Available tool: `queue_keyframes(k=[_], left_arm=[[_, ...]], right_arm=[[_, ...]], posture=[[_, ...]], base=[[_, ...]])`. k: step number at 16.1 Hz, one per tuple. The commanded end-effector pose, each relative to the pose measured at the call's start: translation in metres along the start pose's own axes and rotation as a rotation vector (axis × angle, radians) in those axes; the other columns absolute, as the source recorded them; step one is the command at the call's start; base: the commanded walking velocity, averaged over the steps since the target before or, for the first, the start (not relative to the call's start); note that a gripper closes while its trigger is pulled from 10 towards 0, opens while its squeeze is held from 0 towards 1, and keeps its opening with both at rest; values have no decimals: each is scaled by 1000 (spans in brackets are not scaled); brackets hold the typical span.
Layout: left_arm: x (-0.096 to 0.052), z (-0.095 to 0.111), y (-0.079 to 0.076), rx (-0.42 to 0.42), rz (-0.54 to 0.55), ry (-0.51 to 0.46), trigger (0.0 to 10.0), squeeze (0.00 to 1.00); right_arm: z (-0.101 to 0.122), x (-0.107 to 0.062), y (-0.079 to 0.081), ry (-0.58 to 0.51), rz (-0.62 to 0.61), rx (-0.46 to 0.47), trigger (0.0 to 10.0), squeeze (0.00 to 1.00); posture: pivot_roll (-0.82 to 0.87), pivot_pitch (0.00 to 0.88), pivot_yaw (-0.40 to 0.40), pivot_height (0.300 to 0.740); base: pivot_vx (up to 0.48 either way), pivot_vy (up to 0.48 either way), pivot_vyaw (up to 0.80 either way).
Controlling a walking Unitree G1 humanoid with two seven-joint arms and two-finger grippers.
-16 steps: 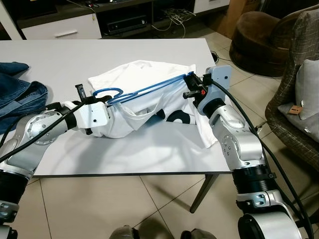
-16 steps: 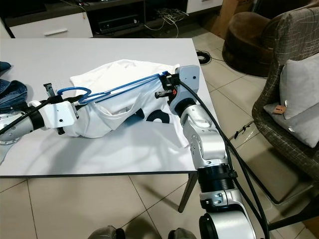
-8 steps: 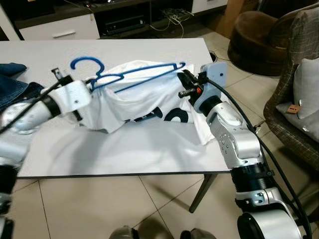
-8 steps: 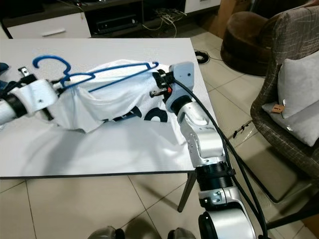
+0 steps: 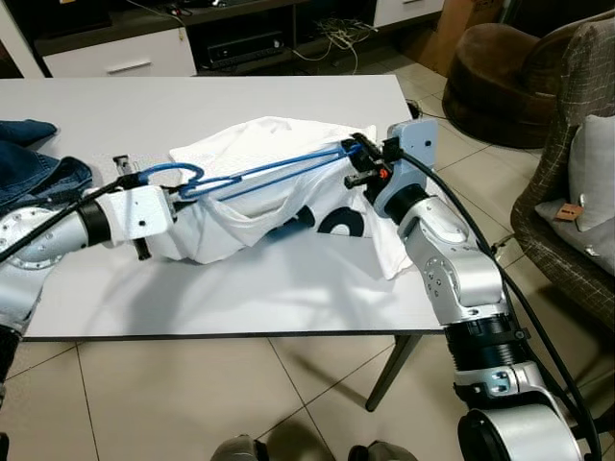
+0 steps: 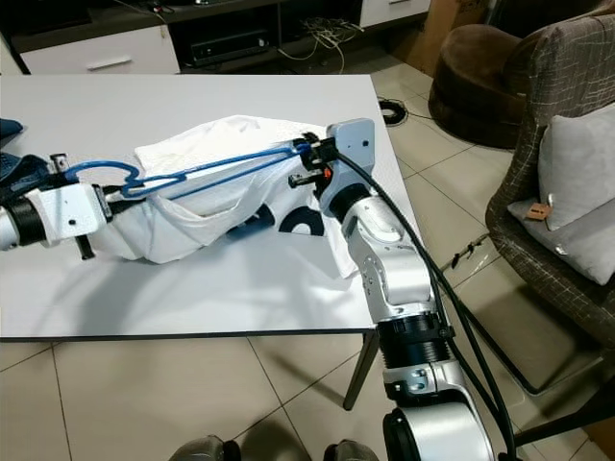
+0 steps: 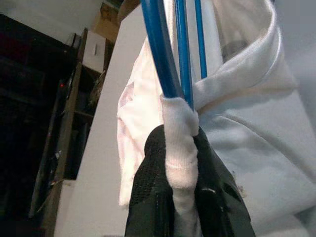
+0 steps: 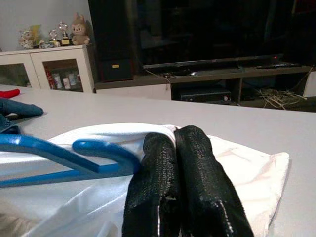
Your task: Hang hanger
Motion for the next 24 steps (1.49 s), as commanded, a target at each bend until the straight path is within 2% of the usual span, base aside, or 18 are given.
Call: queue_keyframes(k=[1, 5, 8, 11, 14, 15, 16, 17, 20, 21, 24], left_arm=[[-10, -19, 0, 21, -26, 111, 10000, 0], [-17, -31, 7, 100, -25, 222, 10000, 0], [-10, -36, 18, 142, 49, 310, 10000, 0], [1, -25, 27, 121, 143, 282, 10000, 0], [6, -18, 30, 126, 177, 251, 10000, 0], [7, -15, 30, 119, 177, 229, 10000, 0], [11, -4, 25, 67, 166, 157, 10000, 0], [13, 2, 21, 61, 144, 113, 10000, 0], [19, 20, -2, 38, 55, 0, 10000, 0], [19, 22, -4, 27, 46, -13, 10000, 0], [12, 6, -11, 37, 13, 67, 10000, 0]], right_arm=[[14, -6, -12, -53, -38, 0, 10000, 82], [17, -10, -18, -49, -40, -13, 10000, 82], [21, -10, -12, -44, -1, -39, 10000, 86], [14, -14, -1, -10, 46, -75, 10000, 82], [7, -20, -2, 17, 49, -96, 10000, 82], [7, -20, -3, 18, 41, -99, 10000, 82], [4, -19, -13, 30, -11, -105, 10000, 90], [4, -17, -18, 32, -41, -105, 10000, 90], [8, -13, -19, 23, -57, -108, 10000, 90], [8, -12, -19, 23, -57, -110, 10000, 90], [11, -12, -23, 18, -64, -120, 10000, 90]], posture=[[-48, 39, 25, 740], [-50, 39, 24, 740], [-50, 39, 24, 740], [-53, 38, 30, 740], [-59, 40, 29, 740], [-61, 40, 29, 740], [-61, 39, 27, 740], [-62, 39, 25, 740], [-57, 39, 25, 740], [-57, 39, 25, 740], [-50, 40, 24, 740]], base=[[0, 0, 0], [0, 0, 0], [0, 0, 0], [0, 0, 0], [0, 0, 0], [0, 0, 0], [0, 0, 0], [0, 0, 0], [0, 0, 0], [0, 0, 0], [0, 0, 0]])
Point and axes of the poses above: a point about 5 cm out from each wrist's last joint towards the gripper, its own x axis pointing out of the wrist towards the gripper, its own z axis along the axis of the wrist's last joint, y = z × x, the point moved 3 cm from there along x, pointing out of the wrist towards the gripper, and after that the axes turned 4 degrees about x, right-handed, at the moved point
